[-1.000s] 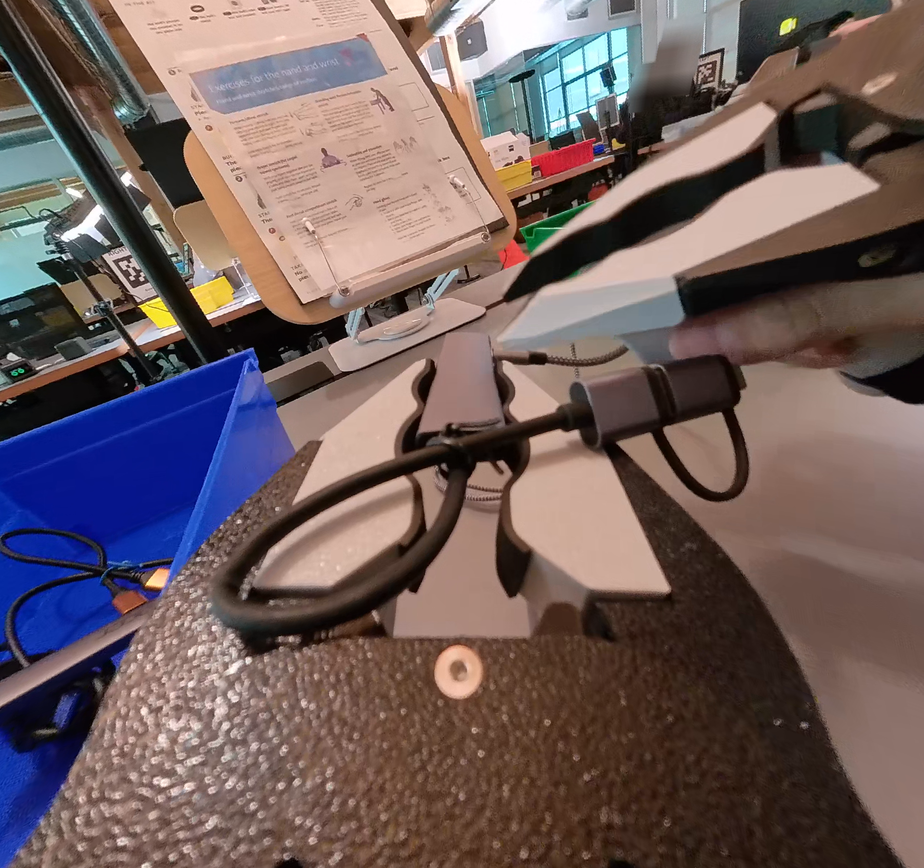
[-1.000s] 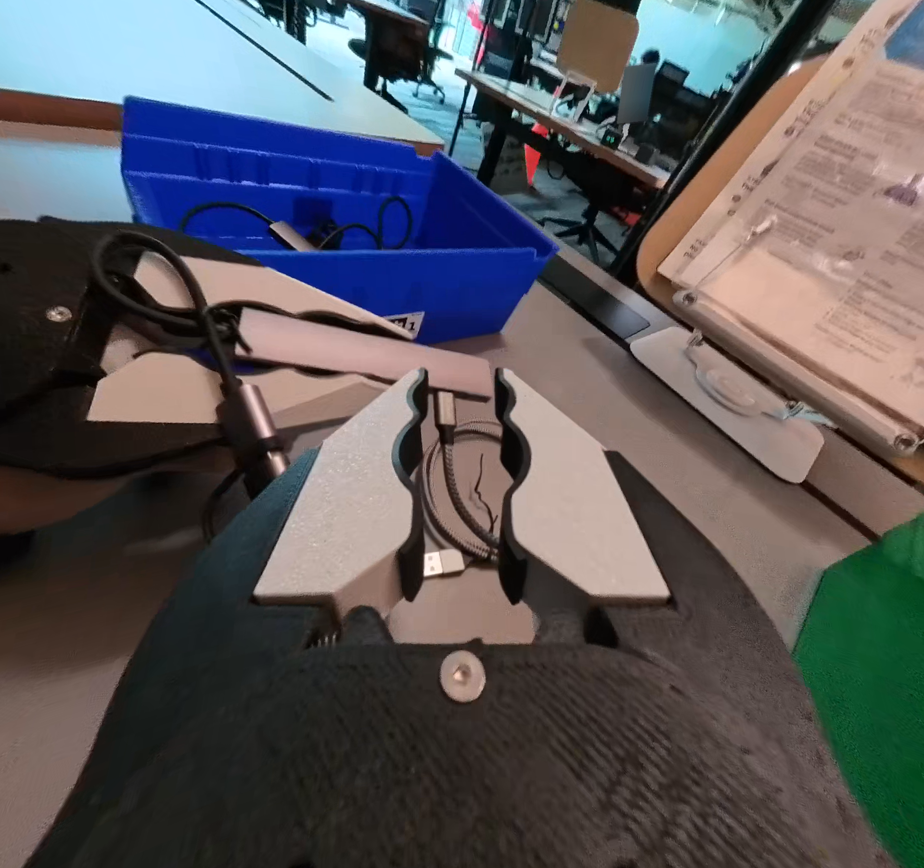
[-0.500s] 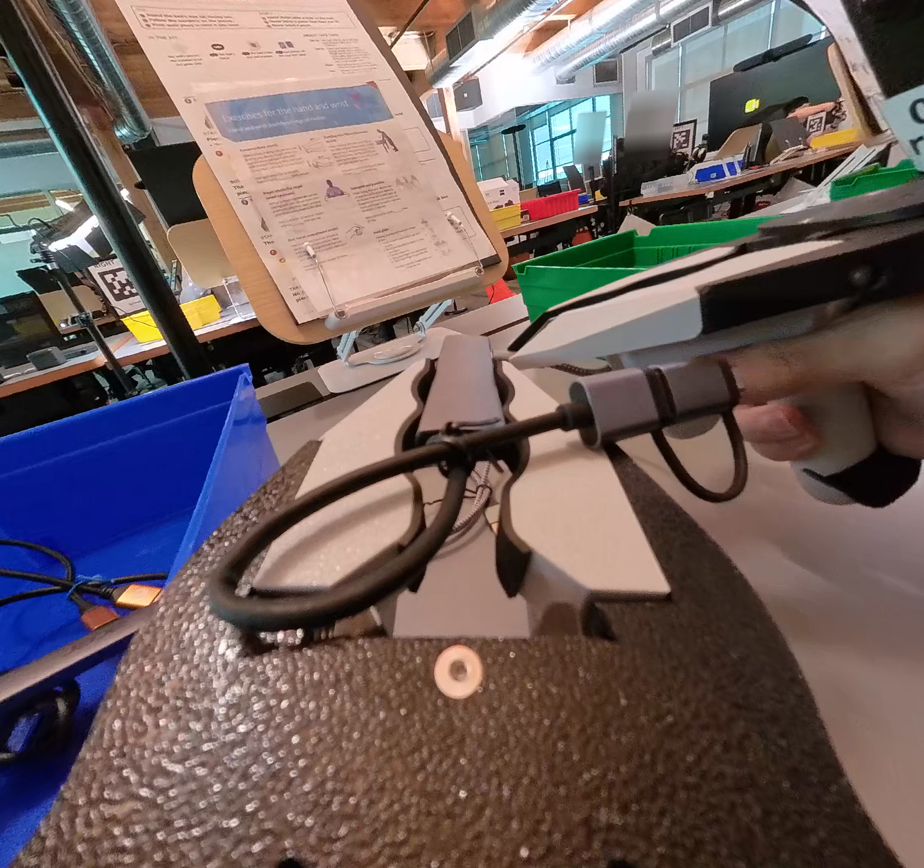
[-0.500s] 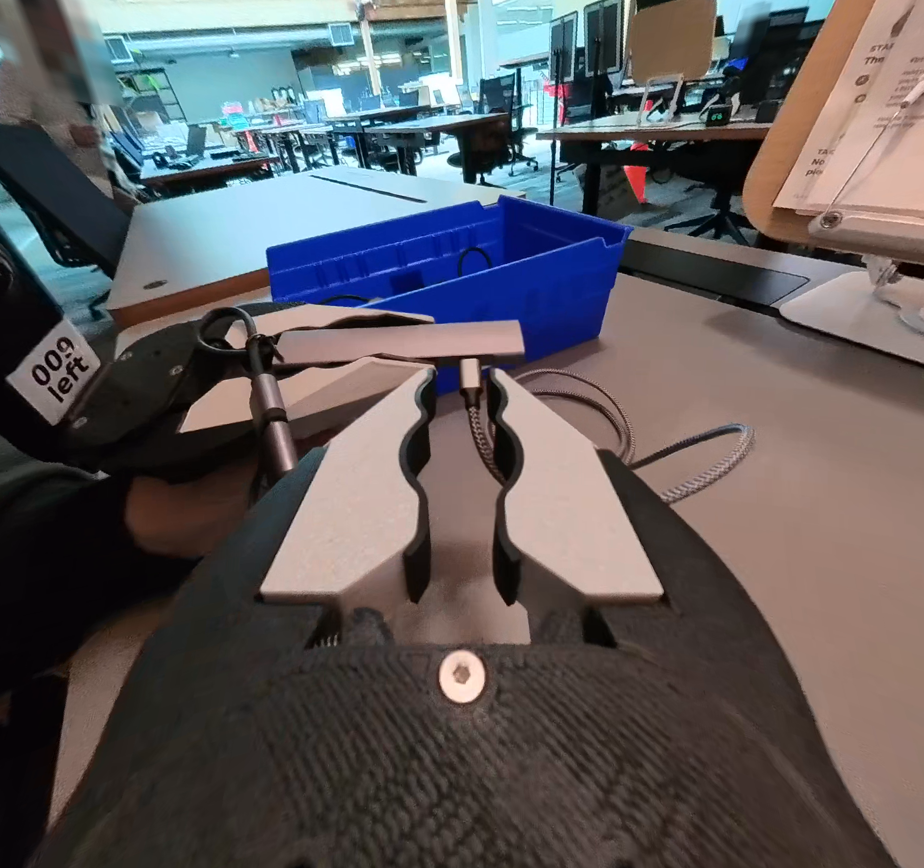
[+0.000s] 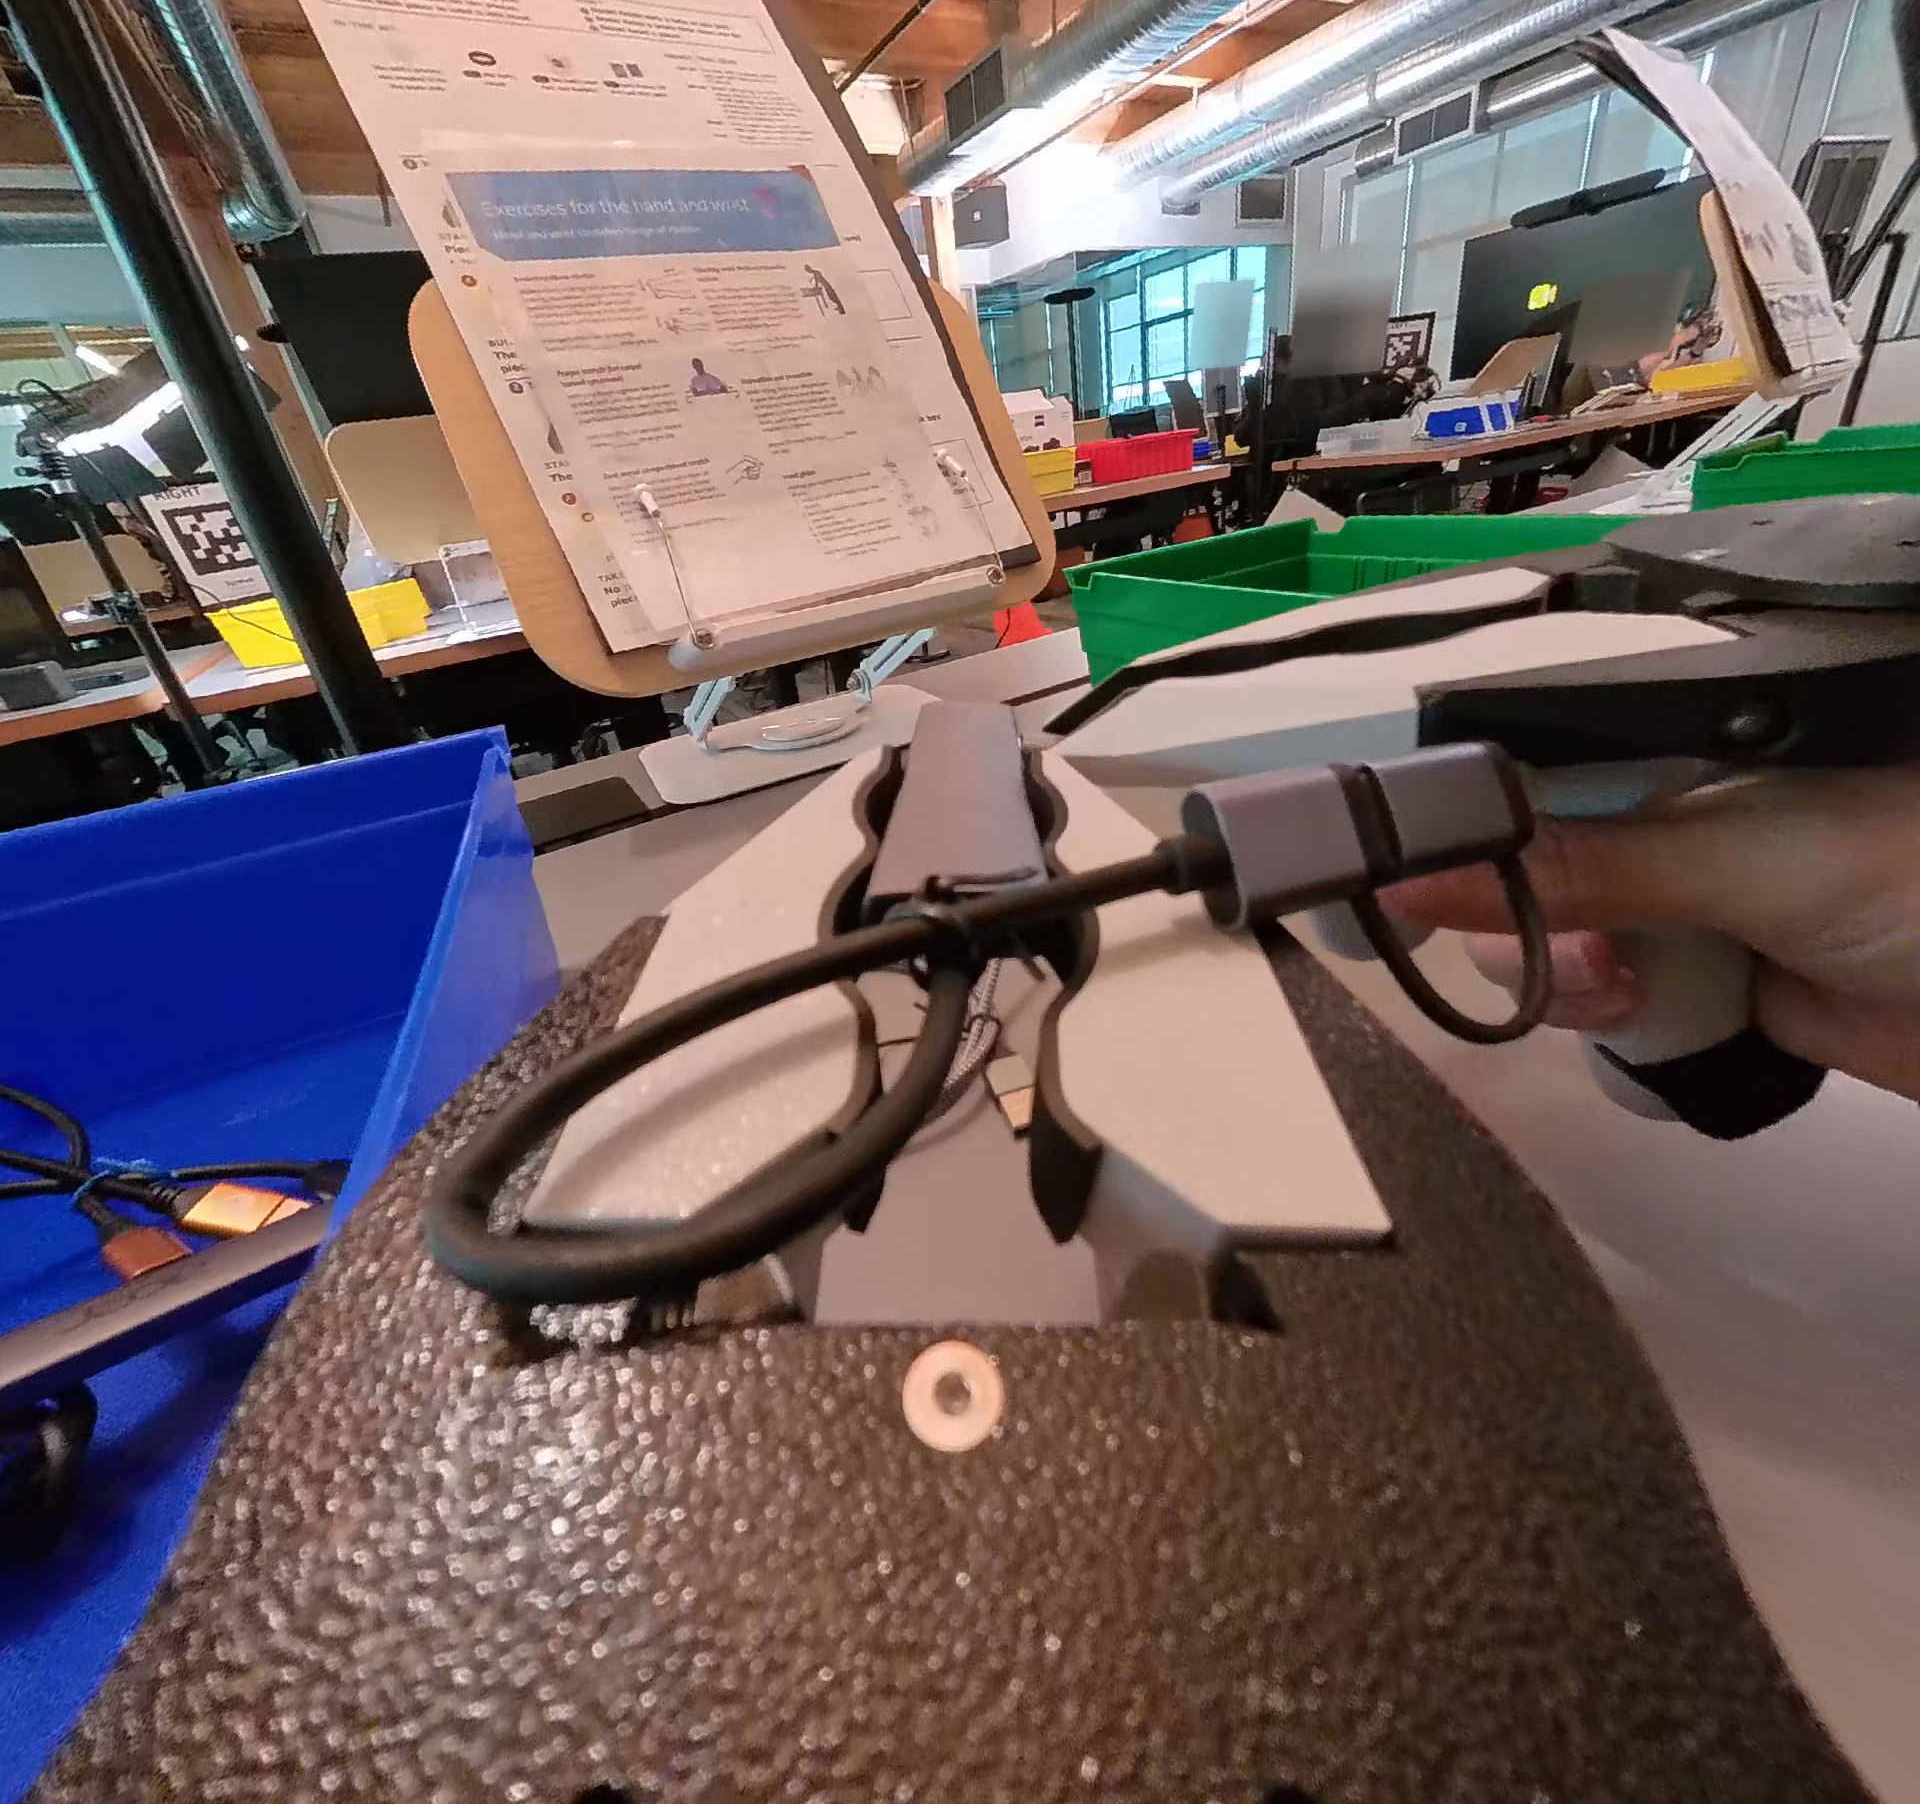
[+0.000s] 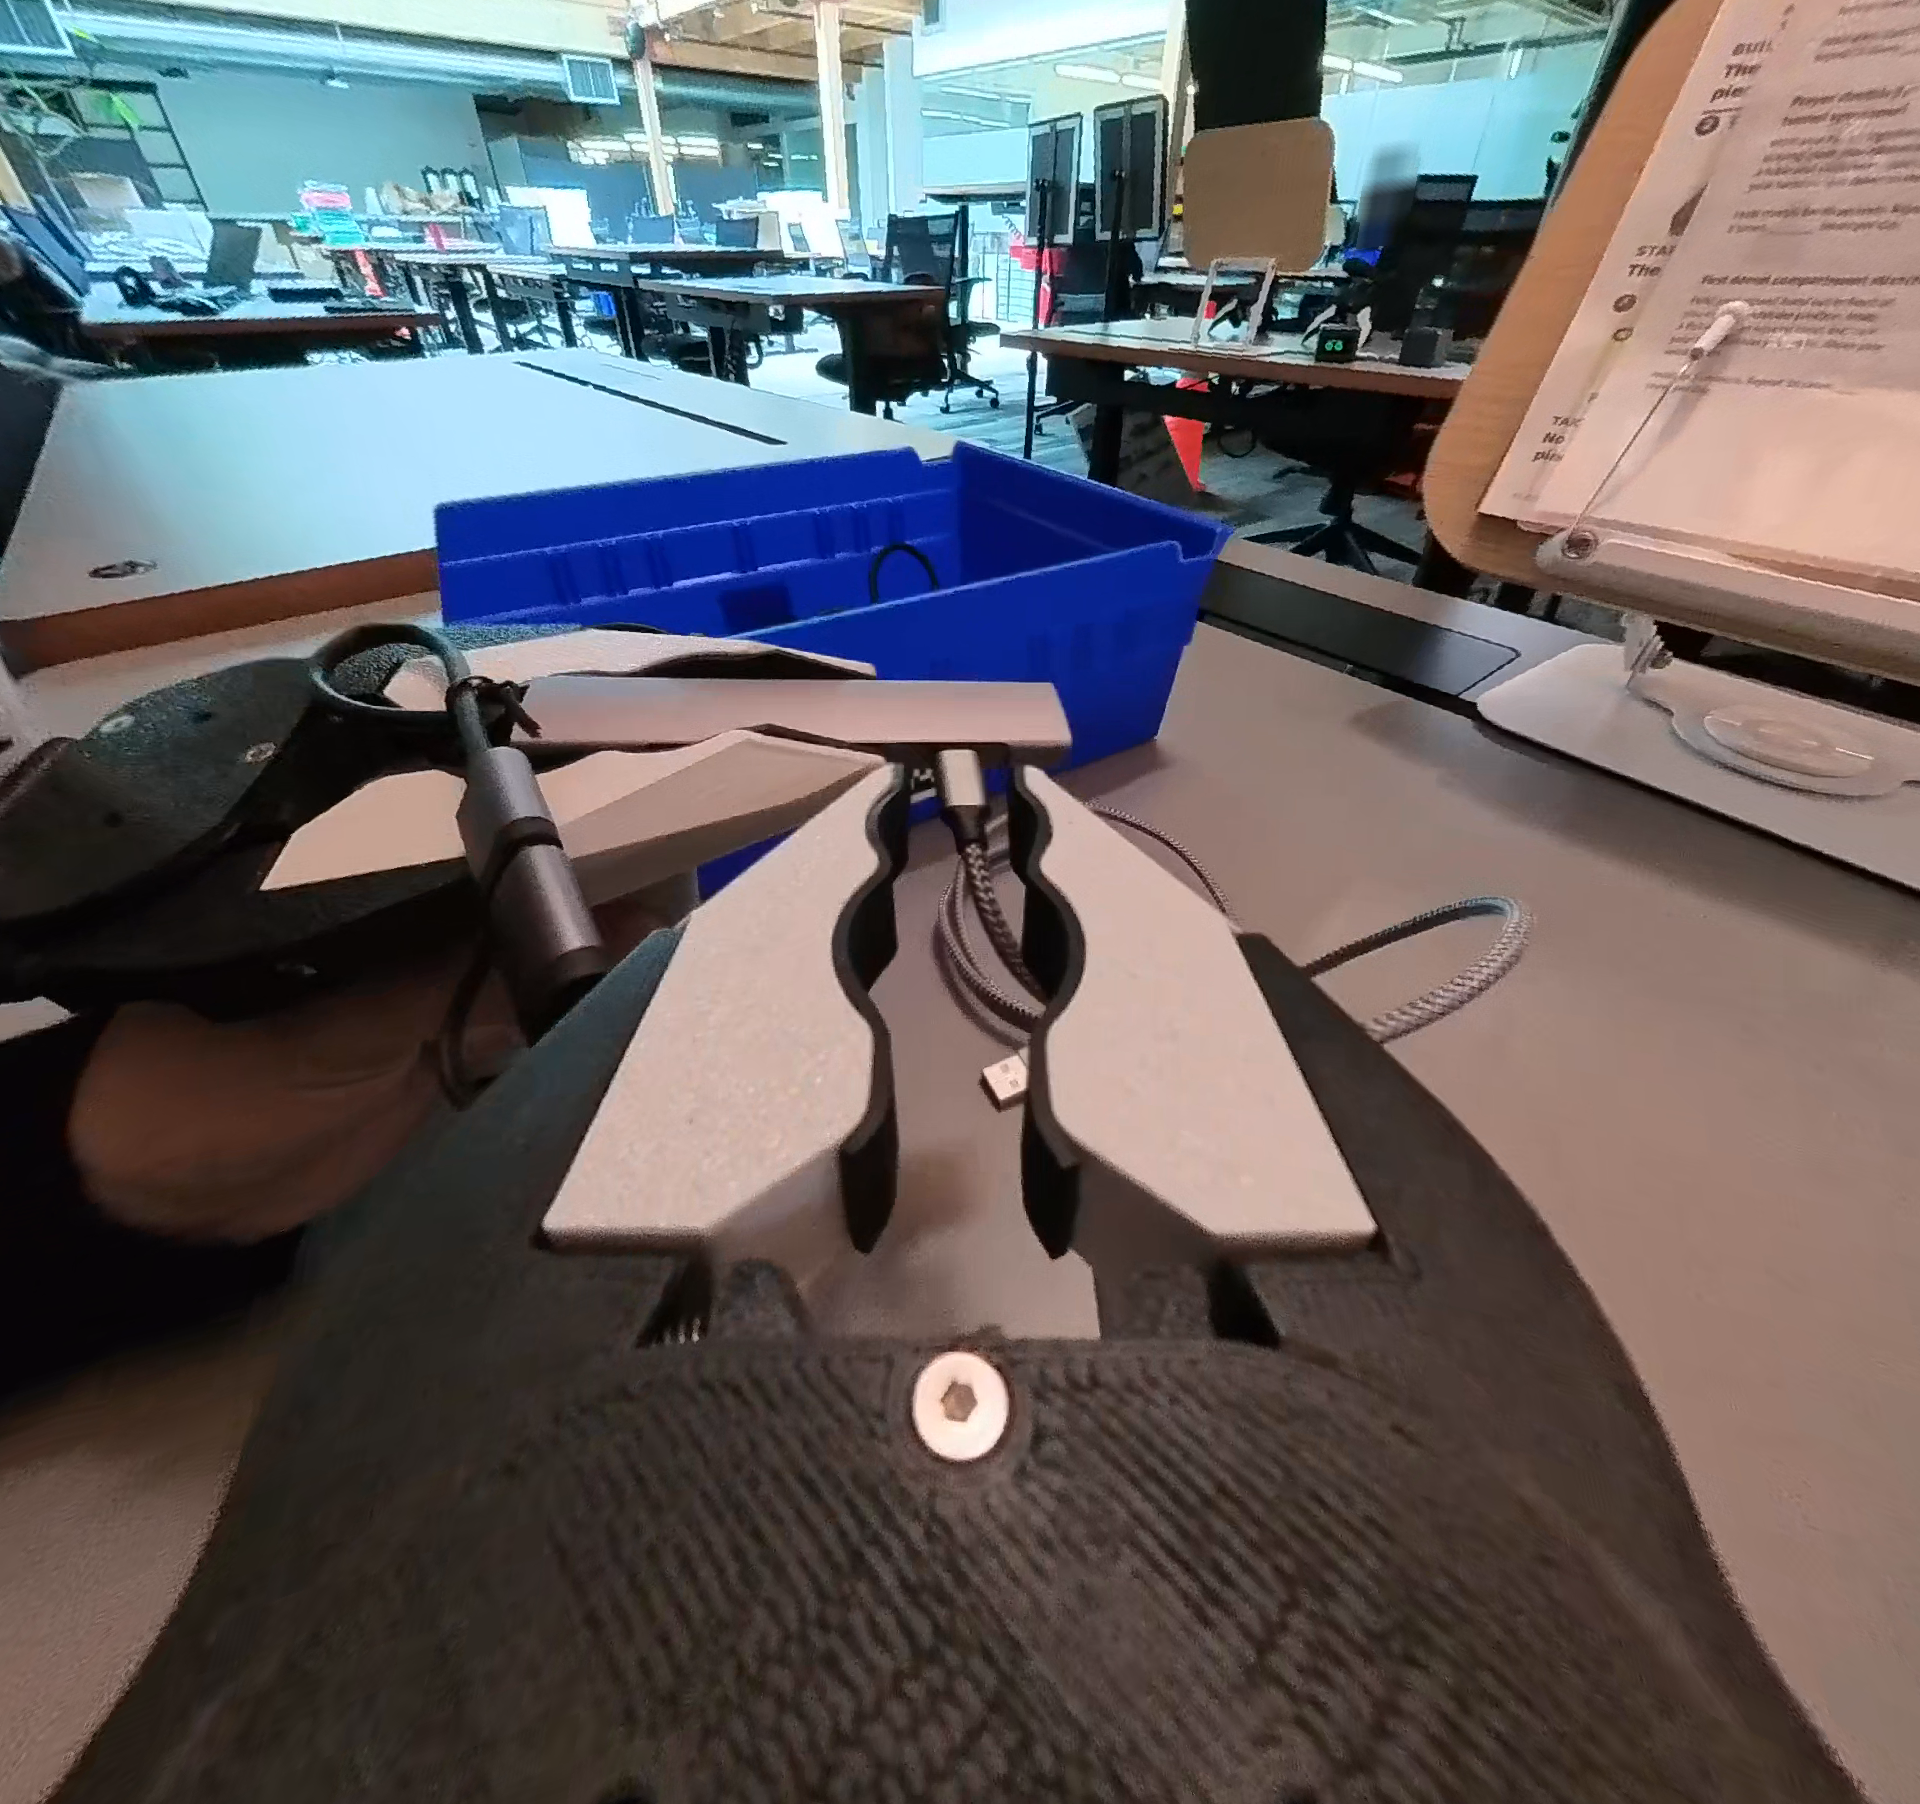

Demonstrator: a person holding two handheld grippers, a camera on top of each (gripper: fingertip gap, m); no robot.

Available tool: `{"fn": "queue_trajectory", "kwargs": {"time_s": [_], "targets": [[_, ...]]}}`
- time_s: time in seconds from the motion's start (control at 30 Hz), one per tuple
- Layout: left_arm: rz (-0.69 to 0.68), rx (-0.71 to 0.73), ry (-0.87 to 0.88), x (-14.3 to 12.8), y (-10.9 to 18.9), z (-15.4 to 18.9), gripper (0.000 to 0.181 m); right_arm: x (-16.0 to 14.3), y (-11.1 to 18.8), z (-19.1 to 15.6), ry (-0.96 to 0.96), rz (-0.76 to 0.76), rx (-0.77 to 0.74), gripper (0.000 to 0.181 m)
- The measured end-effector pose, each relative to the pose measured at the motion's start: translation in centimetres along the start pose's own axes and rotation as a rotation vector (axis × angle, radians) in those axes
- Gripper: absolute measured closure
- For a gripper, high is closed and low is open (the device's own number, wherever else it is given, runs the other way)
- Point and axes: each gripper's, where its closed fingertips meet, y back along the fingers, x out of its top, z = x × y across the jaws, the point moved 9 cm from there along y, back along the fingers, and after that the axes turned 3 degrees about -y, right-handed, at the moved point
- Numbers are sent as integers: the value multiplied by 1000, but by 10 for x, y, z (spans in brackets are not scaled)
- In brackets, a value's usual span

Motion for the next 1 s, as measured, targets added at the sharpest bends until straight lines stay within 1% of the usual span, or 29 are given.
{"fn": "queue_trajectory", "kwargs": {"time_s": [0.07,0.27,0.33,0.57,0.8,1.0], "targets": [[2,-3,3,0,0,0,159,1,-1,0,-9,-13,-3,170],[17,-8,19,1,1,0,159,-1,-1,1,-48,-8,14,172],[15,-13,33,0,1,-1,159,-1,0,0,-32,-2,6,172],[20,-18,67,1,2,-3,159,4,-2,-8,65,-56,-57,172],[25,7,-19,6,4,8,159,5,7,-7,27,-66,-44,172],[34,-17,-68,10,1,25,159,3,26,0,-29,-53,-24,172]]}}
